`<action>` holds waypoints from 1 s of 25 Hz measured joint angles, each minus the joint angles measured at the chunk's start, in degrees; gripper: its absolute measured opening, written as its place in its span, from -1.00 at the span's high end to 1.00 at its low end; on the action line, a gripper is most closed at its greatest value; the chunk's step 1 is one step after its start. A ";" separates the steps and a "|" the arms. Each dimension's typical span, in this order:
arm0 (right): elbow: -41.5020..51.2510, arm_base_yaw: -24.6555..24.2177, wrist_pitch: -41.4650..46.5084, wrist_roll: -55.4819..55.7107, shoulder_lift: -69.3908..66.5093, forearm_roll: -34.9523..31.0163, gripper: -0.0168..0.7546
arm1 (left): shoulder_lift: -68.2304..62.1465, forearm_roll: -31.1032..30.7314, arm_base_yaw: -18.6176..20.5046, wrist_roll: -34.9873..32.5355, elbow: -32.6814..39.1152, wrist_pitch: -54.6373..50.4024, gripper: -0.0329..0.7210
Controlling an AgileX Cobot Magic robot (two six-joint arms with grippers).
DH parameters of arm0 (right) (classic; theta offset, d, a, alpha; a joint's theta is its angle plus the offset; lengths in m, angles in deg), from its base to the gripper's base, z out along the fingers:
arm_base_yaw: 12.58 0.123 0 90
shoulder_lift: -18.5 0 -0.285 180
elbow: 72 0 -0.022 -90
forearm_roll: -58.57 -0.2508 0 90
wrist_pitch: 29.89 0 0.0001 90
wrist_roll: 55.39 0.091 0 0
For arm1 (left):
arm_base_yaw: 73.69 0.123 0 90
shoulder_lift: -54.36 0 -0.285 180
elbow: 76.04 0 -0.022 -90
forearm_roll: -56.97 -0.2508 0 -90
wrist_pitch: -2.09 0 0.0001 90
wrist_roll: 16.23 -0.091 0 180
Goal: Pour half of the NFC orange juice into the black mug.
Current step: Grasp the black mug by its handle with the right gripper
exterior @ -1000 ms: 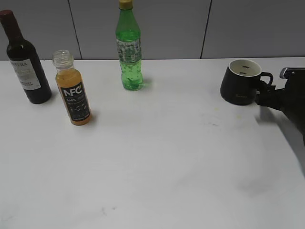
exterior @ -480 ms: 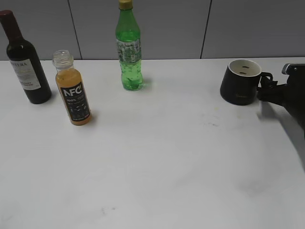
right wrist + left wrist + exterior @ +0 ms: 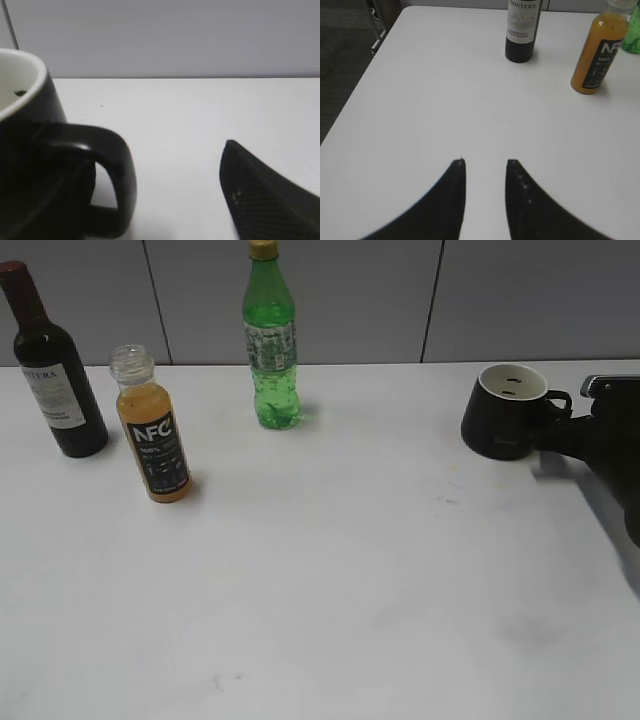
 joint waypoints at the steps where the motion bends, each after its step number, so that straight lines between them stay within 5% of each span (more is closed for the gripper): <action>1: -0.40 0.00 0.00 0.00 -0.20 0.05 -0.59 | 0.00 0.00 0.00 0.00 0.00 0.00 0.33; 13: -1.69 -0.30 -0.16 0.64 -1.31 1.69 -0.49 | 0.00 0.00 0.00 0.00 0.00 0.00 0.33; 22: -2.84 -0.53 -0.16 0.81 -1.42 5.56 0.70 | 0.00 0.00 0.00 0.00 0.00 0.00 0.33; 25: -3.14 -0.54 -0.07 0.63 -1.62 5.57 0.87 | 0.00 0.00 0.00 0.00 0.00 0.00 0.33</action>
